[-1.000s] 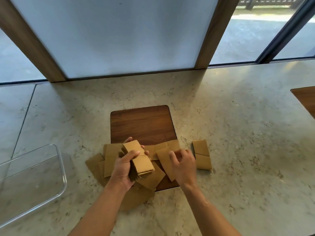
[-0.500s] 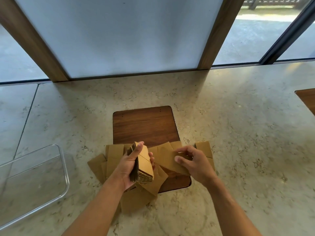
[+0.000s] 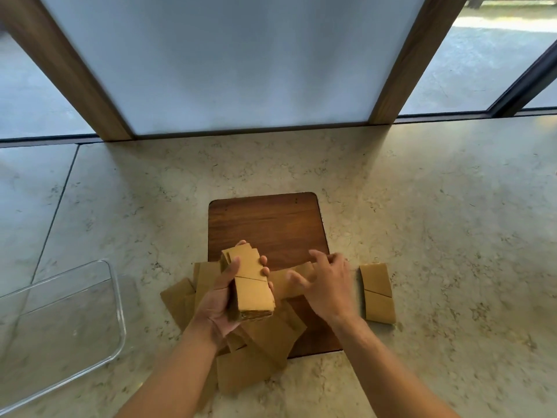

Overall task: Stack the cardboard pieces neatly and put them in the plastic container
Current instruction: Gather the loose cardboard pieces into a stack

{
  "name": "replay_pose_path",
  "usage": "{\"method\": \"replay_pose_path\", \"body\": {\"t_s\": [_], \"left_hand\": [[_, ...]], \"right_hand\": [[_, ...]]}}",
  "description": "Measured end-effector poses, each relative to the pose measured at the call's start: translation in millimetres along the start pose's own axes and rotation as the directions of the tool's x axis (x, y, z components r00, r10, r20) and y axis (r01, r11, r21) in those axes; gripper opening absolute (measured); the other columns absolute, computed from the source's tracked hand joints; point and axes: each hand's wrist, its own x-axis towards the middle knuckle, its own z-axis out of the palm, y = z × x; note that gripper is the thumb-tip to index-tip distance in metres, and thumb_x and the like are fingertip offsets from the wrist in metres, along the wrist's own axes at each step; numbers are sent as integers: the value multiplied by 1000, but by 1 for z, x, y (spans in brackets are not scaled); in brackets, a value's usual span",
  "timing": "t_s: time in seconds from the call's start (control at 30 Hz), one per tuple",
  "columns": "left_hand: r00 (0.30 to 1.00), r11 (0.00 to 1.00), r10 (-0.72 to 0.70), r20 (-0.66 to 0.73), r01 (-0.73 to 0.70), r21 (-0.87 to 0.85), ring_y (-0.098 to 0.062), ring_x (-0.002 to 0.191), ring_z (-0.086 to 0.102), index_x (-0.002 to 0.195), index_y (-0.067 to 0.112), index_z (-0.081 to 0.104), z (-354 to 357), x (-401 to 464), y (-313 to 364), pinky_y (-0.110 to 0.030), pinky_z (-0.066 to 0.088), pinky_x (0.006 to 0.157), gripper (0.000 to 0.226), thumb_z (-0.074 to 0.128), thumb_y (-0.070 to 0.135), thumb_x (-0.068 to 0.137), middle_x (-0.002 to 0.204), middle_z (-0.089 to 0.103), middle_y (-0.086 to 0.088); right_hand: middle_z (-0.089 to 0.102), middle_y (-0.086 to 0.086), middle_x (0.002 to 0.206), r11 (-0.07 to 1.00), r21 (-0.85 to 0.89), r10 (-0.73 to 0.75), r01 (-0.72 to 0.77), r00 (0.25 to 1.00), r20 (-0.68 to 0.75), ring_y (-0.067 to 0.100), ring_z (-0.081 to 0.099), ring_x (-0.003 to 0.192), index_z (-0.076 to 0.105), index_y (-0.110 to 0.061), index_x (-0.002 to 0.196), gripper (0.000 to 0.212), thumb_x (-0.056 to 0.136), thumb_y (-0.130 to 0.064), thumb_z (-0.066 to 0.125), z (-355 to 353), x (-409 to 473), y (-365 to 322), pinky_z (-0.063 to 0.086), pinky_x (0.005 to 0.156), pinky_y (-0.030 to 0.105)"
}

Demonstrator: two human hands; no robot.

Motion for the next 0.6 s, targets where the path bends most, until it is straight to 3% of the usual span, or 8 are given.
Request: {"method": "replay_pose_path", "body": {"t_s": [0.03,0.1,0.23,0.3,0.37,0.47,0.53,0.6], "left_hand": [[999,999,36,-37,-36,2,-30,99,66,136,33,62,-1,3,5,-53,57,87,64,86,21,78,116,66,-17],[993,997,83,-86,-82,12,-31,99,66,135,34,62,-4,7,10,-54,57,88,52,75,22,86,114,66,-17],[992,995,82,-98,-76,68,-30,96,67,129,30,62,-2,16,17,-52,58,84,39,72,26,91,110,67,-17],[993,993,65,-101,-53,110,-30,91,69,126,28,62,-2,20,21,-51,61,79,66,94,28,69,107,68,-18],[994,984,17,-104,1,176,-31,89,71,128,26,60,1,23,24,-51,62,76,88,103,31,52,106,70,-19],[987,932,-91,-136,132,337,-35,89,73,135,21,59,8,26,23,-52,63,73,98,104,34,49,105,73,-23],[978,855,-168,-122,207,476,-38,92,74,135,16,61,16,28,17,-50,63,74,93,101,41,55,107,76,-22],[966,828,-254,-51,245,504,-39,100,73,130,15,67,21,30,6,-50,63,78,77,95,47,66,115,74,-23]], "right_hand": [[41,4,137,987,-156,-23,30,998,50,23,41,131,43,-33,148,86,77,-76,68,7,0,2,41,111,38],[37,3,140,982,-185,-43,50,998,45,23,35,132,41,-33,146,93,70,-74,76,17,1,5,36,113,38],[57,-6,117,957,287,-41,48,999,-31,17,53,112,55,-34,117,42,86,-29,83,6,18,7,50,93,30],[66,-3,102,810,585,-85,44,996,42,19,63,100,61,-33,108,30,93,-10,74,-16,31,10,55,81,28],[68,2,101,739,666,-227,105,969,99,16,63,96,68,-26,118,34,96,0,68,-43,43,14,55,82,34],[70,-5,110,793,576,-426,200,858,288,8,65,104,55,-28,145,55,95,-9,71,-68,52,8,56,85,26],[71,-16,116,803,552,-470,225,808,354,4,67,111,56,-37,139,53,93,-19,75,-67,46,-11,57,90,22],[68,-22,113,779,567,-457,269,862,218,2,65,108,61,-41,120,36,91,-26,77,-50,35,-27,55,88,19]]}}
